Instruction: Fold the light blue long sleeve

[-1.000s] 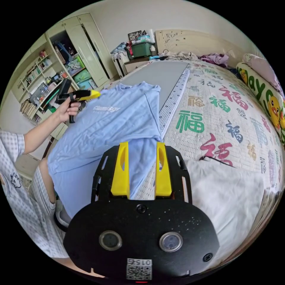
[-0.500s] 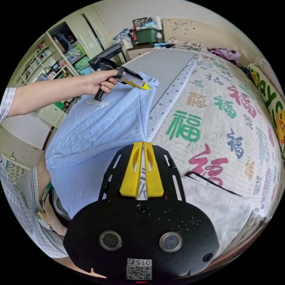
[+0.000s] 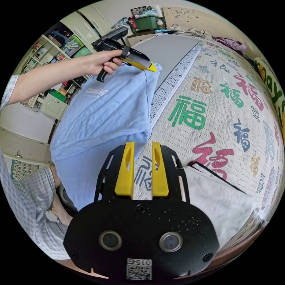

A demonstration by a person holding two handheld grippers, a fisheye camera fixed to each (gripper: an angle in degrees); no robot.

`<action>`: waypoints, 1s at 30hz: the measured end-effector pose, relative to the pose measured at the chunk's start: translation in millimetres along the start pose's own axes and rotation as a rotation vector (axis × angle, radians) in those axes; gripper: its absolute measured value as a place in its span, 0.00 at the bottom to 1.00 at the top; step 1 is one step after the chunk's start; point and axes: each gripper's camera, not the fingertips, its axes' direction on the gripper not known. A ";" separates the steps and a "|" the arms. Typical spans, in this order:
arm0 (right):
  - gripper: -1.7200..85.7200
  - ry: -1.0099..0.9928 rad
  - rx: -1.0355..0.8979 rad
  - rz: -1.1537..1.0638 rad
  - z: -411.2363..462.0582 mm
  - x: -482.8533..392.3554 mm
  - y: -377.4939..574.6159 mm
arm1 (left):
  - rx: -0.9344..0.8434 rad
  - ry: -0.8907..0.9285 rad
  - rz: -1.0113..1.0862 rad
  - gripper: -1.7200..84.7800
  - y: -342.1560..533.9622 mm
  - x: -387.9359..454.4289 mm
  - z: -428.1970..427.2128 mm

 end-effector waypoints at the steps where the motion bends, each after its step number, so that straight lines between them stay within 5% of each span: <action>1: 0.12 0.020 0.025 0.019 -2.3 4.6 7.4 | -0.012 -0.008 0.012 0.08 -1.5 -0.2 3.2; 7: 0.07 0.088 -0.009 -0.091 1.1 16.8 24.7 | -0.006 -0.016 0.007 0.05 -24.0 1.3 16.2; 16: 0.05 -0.062 0.012 0.194 -29.3 94.7 87.9 | 0.055 -0.141 0.010 0.06 -6.1 -2.4 2.9; 24: 0.08 -0.295 0.110 0.401 -102.5 78.8 187.4 | 0.105 -0.183 -0.229 0.10 217.7 -54.8 -82.2; 30: 0.09 -0.525 -0.069 0.417 -41.9 -42.6 222.7 | -0.003 -0.104 -0.585 0.10 409.5 -105.9 -76.1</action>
